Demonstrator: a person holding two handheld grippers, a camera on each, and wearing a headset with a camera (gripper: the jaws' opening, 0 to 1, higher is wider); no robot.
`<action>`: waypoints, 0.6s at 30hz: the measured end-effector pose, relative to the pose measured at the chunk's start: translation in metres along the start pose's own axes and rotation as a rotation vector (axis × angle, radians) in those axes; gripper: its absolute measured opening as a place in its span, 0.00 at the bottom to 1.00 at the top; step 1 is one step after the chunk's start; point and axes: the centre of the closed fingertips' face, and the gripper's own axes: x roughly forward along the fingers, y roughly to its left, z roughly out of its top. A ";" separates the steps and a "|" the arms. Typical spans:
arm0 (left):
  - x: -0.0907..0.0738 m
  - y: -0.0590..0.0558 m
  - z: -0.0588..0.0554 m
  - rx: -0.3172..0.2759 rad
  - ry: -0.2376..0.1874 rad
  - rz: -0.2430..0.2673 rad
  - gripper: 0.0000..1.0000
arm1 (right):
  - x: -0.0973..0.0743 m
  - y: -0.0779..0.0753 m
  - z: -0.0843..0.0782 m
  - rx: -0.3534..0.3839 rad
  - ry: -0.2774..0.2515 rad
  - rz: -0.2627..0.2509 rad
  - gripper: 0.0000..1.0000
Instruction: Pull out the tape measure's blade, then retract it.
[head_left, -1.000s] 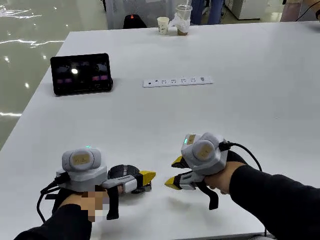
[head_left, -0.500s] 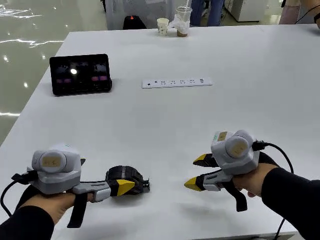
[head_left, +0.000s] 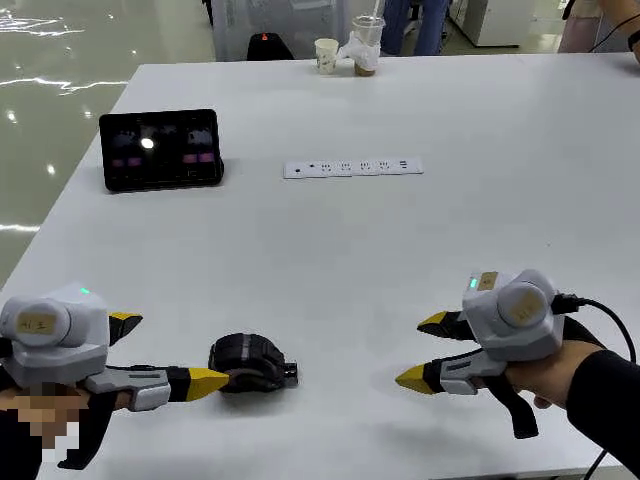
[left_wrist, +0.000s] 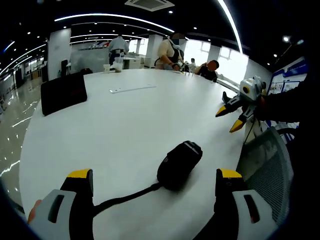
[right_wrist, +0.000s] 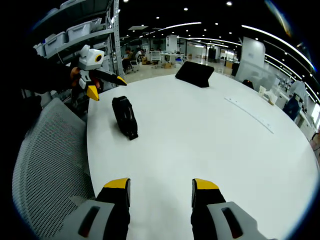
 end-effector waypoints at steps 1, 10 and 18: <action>-0.001 -0.001 -0.001 -0.001 0.002 -0.007 0.99 | -0.002 -0.001 -0.002 0.007 -0.001 -0.003 0.48; -0.016 0.002 -0.014 0.006 0.029 -0.018 0.99 | -0.022 -0.012 -0.023 0.016 -0.011 -0.029 0.58; -0.028 0.014 -0.024 0.017 0.047 0.003 0.99 | -0.042 -0.019 -0.047 0.040 0.002 -0.044 0.67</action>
